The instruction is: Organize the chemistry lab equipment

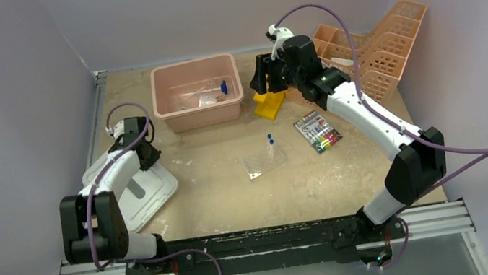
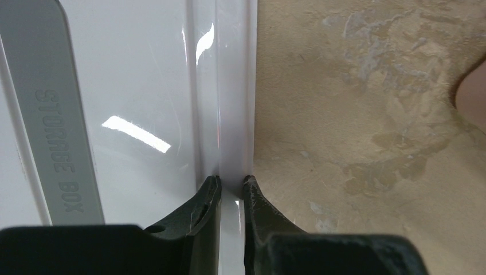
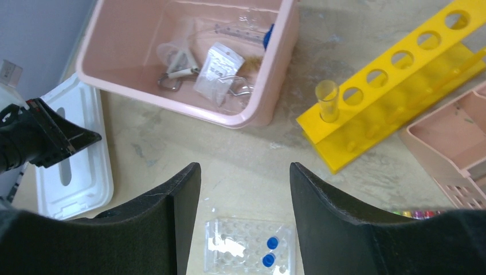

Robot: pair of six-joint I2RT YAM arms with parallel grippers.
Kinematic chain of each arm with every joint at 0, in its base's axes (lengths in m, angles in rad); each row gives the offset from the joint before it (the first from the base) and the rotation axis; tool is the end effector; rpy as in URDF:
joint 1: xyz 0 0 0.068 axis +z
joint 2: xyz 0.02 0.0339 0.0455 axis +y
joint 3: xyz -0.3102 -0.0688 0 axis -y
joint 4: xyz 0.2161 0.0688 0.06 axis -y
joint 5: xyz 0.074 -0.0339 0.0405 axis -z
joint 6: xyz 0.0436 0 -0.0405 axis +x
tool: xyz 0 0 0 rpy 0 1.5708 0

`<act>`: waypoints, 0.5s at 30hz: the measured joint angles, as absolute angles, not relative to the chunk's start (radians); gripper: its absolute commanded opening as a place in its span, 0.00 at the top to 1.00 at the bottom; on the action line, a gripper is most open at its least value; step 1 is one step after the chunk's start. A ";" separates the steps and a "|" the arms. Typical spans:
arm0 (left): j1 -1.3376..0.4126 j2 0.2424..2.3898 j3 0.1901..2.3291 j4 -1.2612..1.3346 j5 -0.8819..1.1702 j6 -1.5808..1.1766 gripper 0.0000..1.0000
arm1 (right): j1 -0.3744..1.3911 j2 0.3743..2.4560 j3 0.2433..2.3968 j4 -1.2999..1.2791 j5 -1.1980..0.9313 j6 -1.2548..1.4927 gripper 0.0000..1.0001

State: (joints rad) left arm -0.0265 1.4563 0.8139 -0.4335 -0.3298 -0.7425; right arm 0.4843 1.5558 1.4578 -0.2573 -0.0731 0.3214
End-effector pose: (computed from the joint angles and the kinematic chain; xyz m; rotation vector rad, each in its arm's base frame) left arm 0.2486 0.0075 0.2388 -0.9977 2.3596 0.1523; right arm 0.3051 0.1641 0.4214 -0.2105 1.9621 0.6043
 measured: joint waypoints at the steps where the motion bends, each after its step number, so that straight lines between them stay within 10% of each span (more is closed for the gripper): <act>1: -0.027 1.416 0.814 -0.441 -0.323 -0.747 0.98 | 0.484 1.549 1.449 -0.245 -0.090 0.322 0.39; 15: -0.027 1.013 0.818 -0.491 -0.289 -0.820 0.99 | 0.581 1.534 1.443 -0.202 -0.274 0.316 0.37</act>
State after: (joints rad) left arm -0.0265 1.0134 0.8185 -0.4911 -0.2886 -0.8204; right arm 0.5808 1.5337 1.4433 -0.2024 -0.2737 0.3161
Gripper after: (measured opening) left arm 0.134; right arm 0.628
